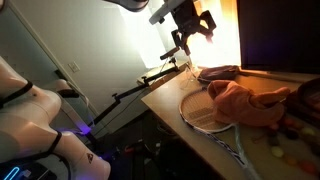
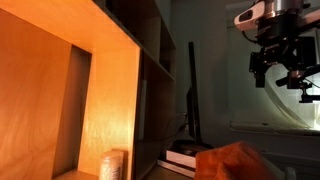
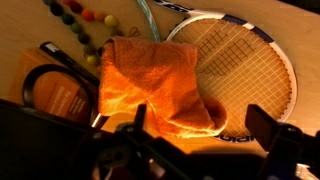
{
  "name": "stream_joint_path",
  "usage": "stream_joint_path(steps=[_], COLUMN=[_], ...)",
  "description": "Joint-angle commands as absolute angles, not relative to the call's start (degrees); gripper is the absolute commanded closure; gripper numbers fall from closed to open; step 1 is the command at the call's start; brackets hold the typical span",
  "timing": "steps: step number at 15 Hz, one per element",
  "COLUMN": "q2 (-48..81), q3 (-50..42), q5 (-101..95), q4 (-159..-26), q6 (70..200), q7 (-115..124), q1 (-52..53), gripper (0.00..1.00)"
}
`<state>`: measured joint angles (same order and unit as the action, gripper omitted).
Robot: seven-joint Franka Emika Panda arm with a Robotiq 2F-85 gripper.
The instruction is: Put the towel on the tennis racket then move the racket to the left
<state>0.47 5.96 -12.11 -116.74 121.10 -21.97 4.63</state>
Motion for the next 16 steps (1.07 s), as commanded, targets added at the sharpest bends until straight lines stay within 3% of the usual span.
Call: stream_joint_path(steps=[1,16], q2=[-5.1,18.7], q3=[6.3,5.6], q5=[-14.3,-17.0], q4=[-122.7,-106.9], q6=[123.3,119.9], q7=[-18.6,-24.9], q1=[5.6,5.0], gripper=[0.0,0.0])
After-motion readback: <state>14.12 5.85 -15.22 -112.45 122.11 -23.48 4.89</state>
